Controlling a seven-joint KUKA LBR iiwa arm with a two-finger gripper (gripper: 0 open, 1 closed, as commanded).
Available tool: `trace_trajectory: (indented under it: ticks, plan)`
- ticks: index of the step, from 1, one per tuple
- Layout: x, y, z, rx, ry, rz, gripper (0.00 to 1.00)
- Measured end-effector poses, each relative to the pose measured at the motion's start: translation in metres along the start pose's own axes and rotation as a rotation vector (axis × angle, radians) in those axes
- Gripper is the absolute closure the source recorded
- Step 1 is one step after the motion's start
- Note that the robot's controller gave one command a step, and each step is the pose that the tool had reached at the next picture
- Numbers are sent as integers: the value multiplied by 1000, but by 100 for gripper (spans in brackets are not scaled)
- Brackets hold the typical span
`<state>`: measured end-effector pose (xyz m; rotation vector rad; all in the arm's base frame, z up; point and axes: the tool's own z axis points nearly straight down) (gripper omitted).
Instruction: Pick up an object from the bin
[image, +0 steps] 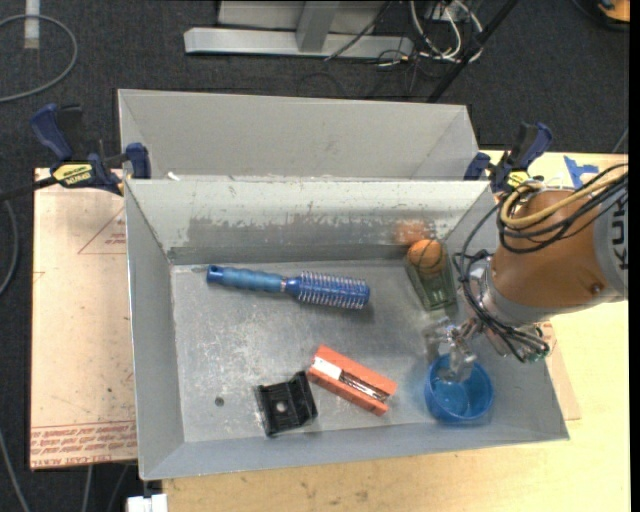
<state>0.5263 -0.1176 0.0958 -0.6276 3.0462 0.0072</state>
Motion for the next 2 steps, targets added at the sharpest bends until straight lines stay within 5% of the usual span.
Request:
trace_trajectory:
  ticks: [1, 2]
  plan:
    - [0, 0, 0, 0, 0, -1, 100]
    - [-7, 6, -126, 1, -4, 19, 100]
